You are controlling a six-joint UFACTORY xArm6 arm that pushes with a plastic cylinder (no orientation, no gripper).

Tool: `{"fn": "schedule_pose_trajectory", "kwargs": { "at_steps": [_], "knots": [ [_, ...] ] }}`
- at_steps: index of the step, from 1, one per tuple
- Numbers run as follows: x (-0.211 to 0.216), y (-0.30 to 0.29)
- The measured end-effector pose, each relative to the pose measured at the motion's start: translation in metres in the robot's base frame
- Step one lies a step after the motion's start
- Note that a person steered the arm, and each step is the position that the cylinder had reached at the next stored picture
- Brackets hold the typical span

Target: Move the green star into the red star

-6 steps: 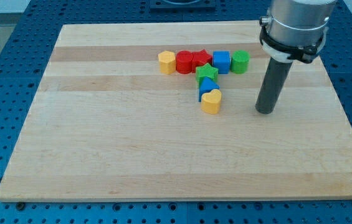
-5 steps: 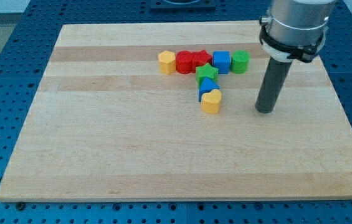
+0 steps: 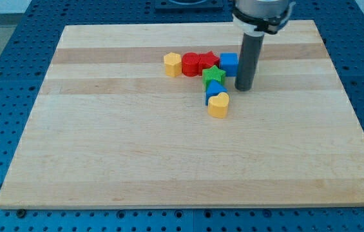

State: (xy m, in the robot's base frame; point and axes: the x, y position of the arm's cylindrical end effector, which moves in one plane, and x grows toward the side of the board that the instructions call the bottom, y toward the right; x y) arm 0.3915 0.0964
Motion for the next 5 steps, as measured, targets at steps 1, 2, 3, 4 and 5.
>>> {"fn": "schedule_pose_trajectory", "kwargs": {
  "at_steps": [1, 2, 3, 4, 5],
  "knots": [
    [-0.005, -0.016],
    [-0.005, -0.026],
    [-0.005, -0.031],
    [-0.005, -0.029],
    [0.004, -0.02]
  ]
}}
